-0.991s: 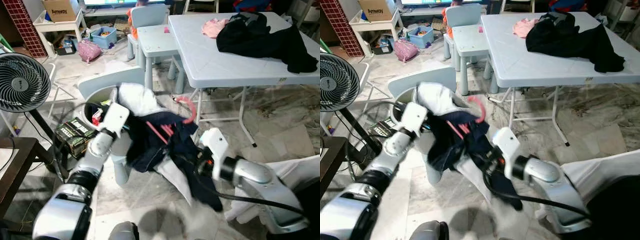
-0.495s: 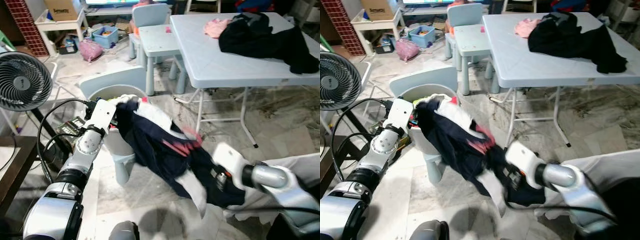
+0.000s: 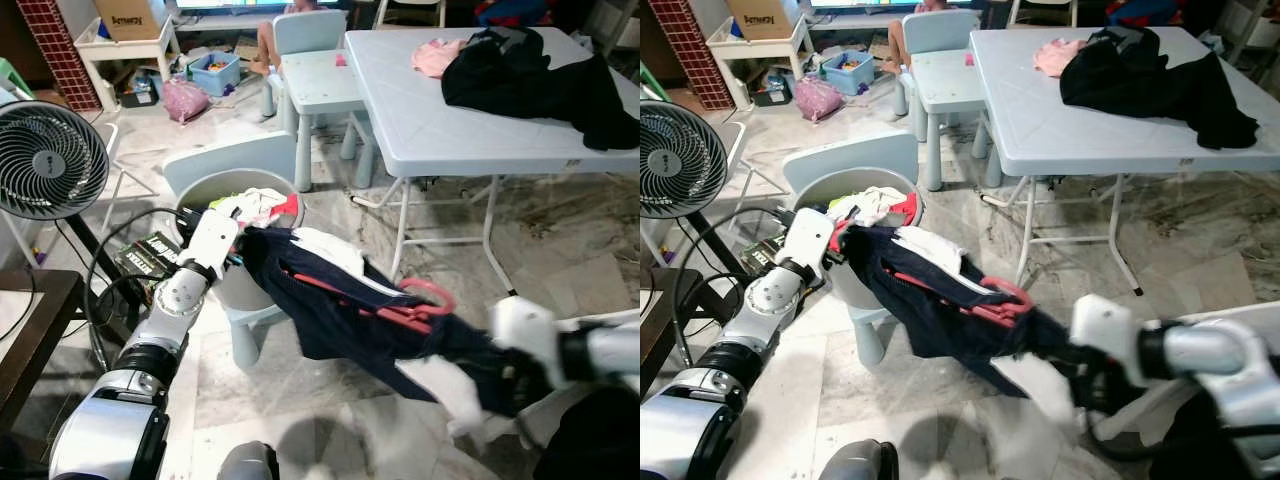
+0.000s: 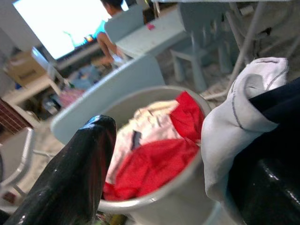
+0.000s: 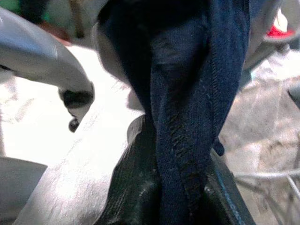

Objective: Hang hanger

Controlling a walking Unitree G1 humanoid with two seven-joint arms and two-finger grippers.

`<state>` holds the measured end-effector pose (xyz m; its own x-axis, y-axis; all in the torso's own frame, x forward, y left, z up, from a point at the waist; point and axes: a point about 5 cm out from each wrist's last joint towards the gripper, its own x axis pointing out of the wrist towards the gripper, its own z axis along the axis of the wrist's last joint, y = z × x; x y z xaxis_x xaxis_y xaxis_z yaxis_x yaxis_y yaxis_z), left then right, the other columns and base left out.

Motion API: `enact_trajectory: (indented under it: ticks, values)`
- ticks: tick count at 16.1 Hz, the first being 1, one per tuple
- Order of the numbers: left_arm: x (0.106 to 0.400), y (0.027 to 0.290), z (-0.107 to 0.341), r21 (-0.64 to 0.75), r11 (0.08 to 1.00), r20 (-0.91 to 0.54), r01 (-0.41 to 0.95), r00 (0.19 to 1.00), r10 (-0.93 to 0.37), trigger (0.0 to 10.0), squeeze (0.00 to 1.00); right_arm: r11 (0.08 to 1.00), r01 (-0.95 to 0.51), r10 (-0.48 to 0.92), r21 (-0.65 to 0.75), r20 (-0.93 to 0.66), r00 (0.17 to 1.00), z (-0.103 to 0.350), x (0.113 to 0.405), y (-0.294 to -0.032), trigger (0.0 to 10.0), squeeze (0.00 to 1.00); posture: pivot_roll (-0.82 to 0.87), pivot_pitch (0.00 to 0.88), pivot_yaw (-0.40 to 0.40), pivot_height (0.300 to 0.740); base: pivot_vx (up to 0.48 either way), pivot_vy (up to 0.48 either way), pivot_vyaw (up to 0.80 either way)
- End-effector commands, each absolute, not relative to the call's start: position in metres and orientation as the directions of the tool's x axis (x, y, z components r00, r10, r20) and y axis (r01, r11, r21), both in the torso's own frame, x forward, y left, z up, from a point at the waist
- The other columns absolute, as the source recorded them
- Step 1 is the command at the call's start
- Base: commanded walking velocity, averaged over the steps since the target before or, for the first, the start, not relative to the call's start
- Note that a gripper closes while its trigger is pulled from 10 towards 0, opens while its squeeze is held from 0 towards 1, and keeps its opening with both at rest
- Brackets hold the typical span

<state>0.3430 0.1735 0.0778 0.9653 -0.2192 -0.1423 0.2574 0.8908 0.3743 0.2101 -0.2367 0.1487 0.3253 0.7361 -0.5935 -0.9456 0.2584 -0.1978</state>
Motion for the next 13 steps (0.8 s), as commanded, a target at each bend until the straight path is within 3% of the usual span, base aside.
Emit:
enact_trajectory:
  ticks: [1,3,6,9,10,11,12,13]
  values:
    - [0.342,0.211,0.076,0.32,0.94,-0.189,0.118,0.98,-0.059,10.0,0.0,0.161,-0.973,0.768,-0.164,-0.599,0.228,0.17,0.204,-0.242,10.0,0.0,-0.1,0.0,0.021,0.74,0.0,0.0,0.0]
    - [0.34,0.209,0.071,0.294,0.944,-0.226,0.15,0.97,-0.084,10.0,0.0,0.126,-0.969,0.799,-0.212,-0.557,0.226,0.192,0.209,-0.237,10.0,0.0,-0.1,0.0,0.023,0.74,0.0,0.0,0.0]
    - [0.336,0.198,0.061,0.258,0.936,-0.279,0.239,0.946,-0.165,10.0,0.0,0.18,-0.943,0.86,-0.28,-0.421,0.289,0.221,0.225,-0.227,10.0,0.0,-0.1,0.0,0.022,0.74,0.0,0.0,0.0]
    - [0.33,0.176,0.053,0.214,0.925,-0.286,0.315,0.925,-0.249,10.0,0.0,0.392,-0.868,0.862,-0.305,-0.209,0.463,0.225,0.25,-0.212,10.0,0.0,-0.1,0.0,0.015,0.74,0.0,0.0,0.0]
    - [0.324,0.16,0.048,0.177,0.903,-0.28,0.392,0.899,-0.336,10.0,0.0,0.542,-0.772,0.796,-0.331,-0.093,0.598,0.219,0.266,-0.204,10.0,0.0,-0.09,0.0,0.006,0.74,0.0,0.0,0.0]
    - [0.32,0.15,0.047,0.136,0.885,-0.263,0.446,0.877,-0.401,10.0,1.0,0.61,-0.741,0.762,-0.281,-0.049,0.646,0.211,0.272,-0.199,10.0,0.0,-0.09,0.0,0.004,0.74,0.0,0.0,0.0]
    - [0.315,0.14,0.045,0.13,0.86,-0.251,0.494,0.855,-0.453,10.0,1.0,0.681,-0.674,0.693,-0.286,-0.045,0.719,0.195,0.279,-0.192,10.0,0.0,-0.08,0.0,0.001,0.74,0.0,0.0,0.0]
    - [0.312,0.134,0.045,0.141,0.834,-0.244,0.534,0.835,-0.493,10.0,1.0,0.699,-0.653,0.666,-0.292,-0.068,0.743,0.187,0.281,-0.19,10.0,0.0,-0.08,0.0,-0.003,0.74,0.0,0.0,0.0]
